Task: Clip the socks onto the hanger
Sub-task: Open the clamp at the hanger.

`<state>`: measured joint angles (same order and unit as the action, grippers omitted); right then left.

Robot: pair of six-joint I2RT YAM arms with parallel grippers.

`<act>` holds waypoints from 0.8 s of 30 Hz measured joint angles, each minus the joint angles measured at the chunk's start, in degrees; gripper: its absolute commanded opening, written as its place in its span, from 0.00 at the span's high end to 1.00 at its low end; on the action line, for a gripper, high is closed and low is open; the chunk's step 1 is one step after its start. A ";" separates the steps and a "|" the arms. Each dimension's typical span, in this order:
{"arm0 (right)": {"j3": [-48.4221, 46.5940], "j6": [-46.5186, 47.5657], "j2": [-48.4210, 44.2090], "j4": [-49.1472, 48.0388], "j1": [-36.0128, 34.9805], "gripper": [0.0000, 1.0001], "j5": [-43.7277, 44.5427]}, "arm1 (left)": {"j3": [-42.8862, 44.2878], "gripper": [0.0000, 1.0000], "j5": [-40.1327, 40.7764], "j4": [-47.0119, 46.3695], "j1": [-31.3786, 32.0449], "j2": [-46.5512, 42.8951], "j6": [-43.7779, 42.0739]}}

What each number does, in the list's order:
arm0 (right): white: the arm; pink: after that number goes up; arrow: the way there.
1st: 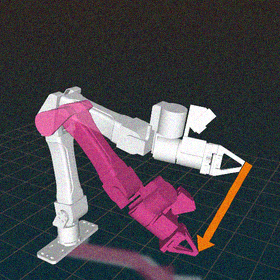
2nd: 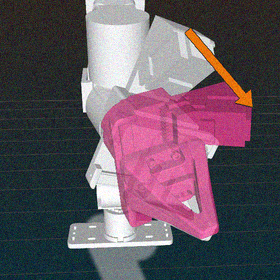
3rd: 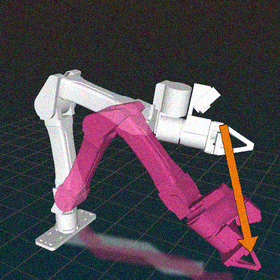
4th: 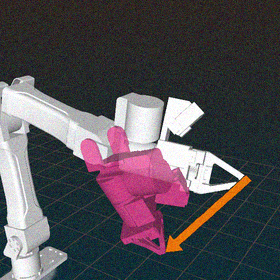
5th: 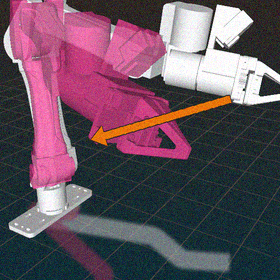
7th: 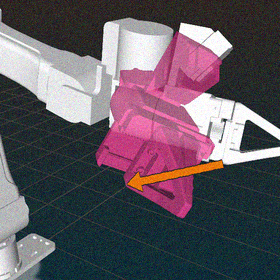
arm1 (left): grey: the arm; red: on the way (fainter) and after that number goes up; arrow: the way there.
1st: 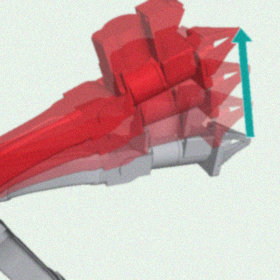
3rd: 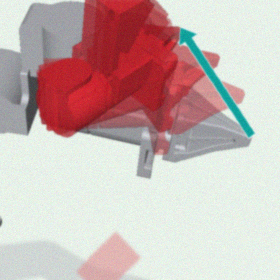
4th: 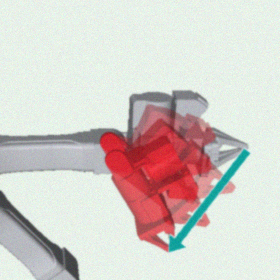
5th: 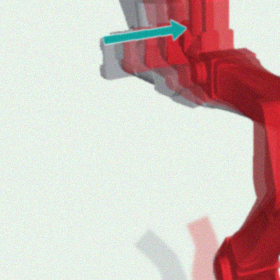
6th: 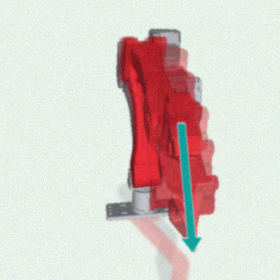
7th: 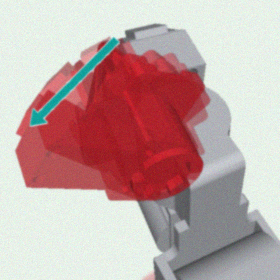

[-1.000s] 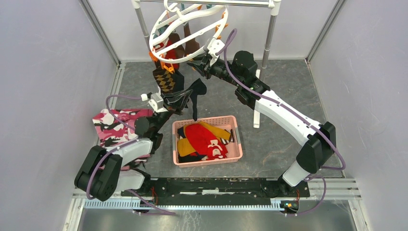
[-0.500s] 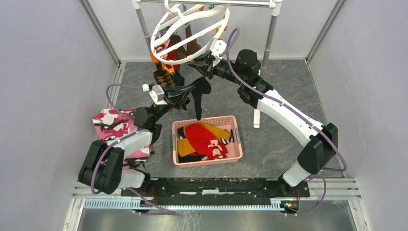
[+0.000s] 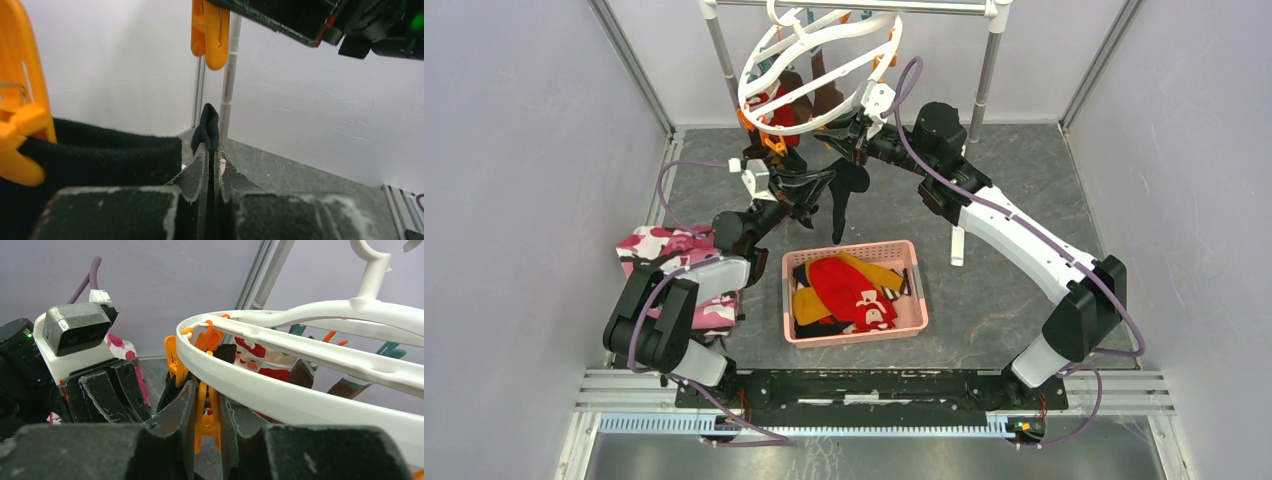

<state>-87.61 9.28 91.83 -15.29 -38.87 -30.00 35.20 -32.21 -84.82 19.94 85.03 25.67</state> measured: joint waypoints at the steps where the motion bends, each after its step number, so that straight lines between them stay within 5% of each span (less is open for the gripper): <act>1: 0.00 -0.02 0.00 0.00 0.00 1.00 -0.02 | 0.22 0.98 0.33 -0.11 0.00 0.00 0.24; 24: 0.00 0.00 0.00 0.42 0.37 1.00 -0.46 | 1.73 0.98 3.13 -1.01 0.00 -0.07 3.28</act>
<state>-87.61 9.28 91.83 -14.87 -38.50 -30.46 36.93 -29.08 -85.82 19.94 84.97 28.95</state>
